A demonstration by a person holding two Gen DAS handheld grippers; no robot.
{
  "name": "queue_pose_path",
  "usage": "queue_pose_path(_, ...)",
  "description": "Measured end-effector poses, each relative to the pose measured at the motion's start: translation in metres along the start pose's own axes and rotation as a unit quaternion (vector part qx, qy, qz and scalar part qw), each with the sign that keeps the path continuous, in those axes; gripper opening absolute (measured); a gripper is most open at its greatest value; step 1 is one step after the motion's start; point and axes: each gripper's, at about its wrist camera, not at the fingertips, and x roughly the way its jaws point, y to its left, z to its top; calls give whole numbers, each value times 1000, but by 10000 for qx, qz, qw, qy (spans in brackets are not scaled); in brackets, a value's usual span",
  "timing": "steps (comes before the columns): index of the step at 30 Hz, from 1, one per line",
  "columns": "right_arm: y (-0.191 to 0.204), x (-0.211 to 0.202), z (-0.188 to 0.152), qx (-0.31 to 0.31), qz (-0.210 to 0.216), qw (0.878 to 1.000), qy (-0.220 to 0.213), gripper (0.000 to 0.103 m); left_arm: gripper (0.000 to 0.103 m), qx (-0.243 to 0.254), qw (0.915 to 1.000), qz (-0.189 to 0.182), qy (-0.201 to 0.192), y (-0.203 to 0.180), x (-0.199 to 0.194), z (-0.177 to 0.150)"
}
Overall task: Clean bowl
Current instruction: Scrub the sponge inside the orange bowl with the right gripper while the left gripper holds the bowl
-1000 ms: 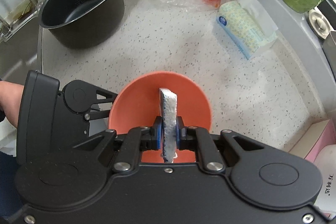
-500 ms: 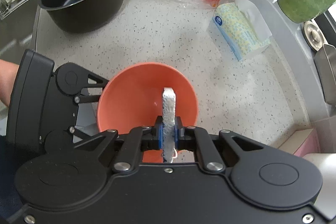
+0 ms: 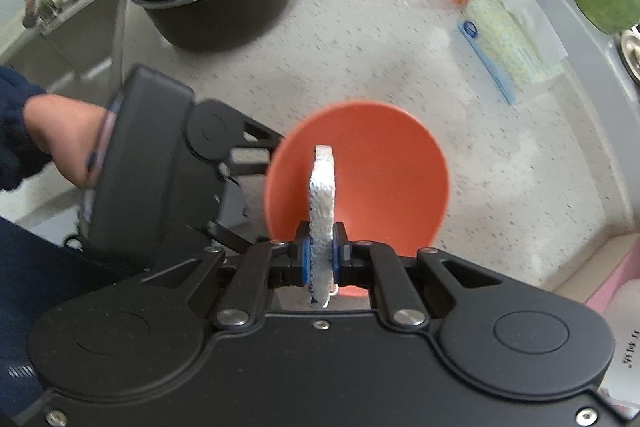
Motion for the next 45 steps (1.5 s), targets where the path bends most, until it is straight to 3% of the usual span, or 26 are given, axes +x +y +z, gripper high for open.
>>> queue_pose_path(16, -14, 3, 21, 170, -417, 9985, -306, 11, 38, -27, 10000, 6, -1, 3, 1, -3)
queue_pose_path(27, -29, 6, 11, 290, -624, 9975, -161, 11, 38, -8, 10000, -7, -8, 1, -3, -3)
queue_pose_path(38, -25, 0, -7, 165, -582, 9981, 109, 11, 38, 19, 10000, -13, -5, -2, -3, -2)
queue_pose_path(45, -12, 0, -17, 155, -314, 9991, 230, 11, 38, 32, 10000, -9, -3, -3, -3, -2)
